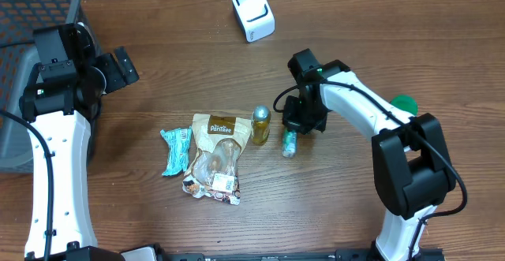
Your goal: Scan the item barcode
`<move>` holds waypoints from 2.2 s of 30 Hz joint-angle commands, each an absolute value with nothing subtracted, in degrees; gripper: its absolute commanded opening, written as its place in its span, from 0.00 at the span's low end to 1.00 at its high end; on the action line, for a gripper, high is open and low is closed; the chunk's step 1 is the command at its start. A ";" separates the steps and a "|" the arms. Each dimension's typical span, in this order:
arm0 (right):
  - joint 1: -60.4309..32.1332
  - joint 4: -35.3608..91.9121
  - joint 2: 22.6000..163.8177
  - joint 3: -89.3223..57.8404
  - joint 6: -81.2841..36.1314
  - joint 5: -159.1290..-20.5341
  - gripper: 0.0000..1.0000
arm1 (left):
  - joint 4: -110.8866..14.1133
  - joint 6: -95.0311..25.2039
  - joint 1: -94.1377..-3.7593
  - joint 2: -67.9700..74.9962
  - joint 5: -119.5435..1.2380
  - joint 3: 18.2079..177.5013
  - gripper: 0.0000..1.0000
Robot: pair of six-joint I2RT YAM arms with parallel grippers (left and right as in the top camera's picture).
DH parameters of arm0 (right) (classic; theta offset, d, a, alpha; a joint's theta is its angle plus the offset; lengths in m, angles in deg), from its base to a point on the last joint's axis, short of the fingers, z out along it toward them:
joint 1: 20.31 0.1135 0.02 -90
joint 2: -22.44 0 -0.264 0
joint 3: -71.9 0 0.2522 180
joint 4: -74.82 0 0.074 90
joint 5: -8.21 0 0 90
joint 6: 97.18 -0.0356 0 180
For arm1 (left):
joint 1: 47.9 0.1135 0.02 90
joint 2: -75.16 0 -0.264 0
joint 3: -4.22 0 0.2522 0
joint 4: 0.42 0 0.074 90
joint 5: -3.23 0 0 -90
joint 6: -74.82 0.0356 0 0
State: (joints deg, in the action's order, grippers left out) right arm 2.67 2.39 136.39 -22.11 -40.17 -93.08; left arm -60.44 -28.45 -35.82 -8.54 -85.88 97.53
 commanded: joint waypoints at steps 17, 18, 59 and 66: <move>-4.63 -11.82 134.09 -27.16 -39.78 -74.94 0.07 | -60.42 -27.38 -35.93 -8.21 -85.84 98.82 1.00; -4.61 -11.67 134.09 -27.16 -39.78 -74.94 0.10 | -60.42 -27.38 -35.93 -8.21 -85.84 98.82 1.00; -4.59 -11.25 134.09 -27.12 -39.80 -77.58 0.36 | -60.42 -27.38 -35.93 -8.21 -85.84 98.82 1.00; -4.59 -11.25 134.09 -27.10 -39.80 -77.58 0.37 | -60.42 -27.38 -35.93 -8.21 -85.84 98.82 1.00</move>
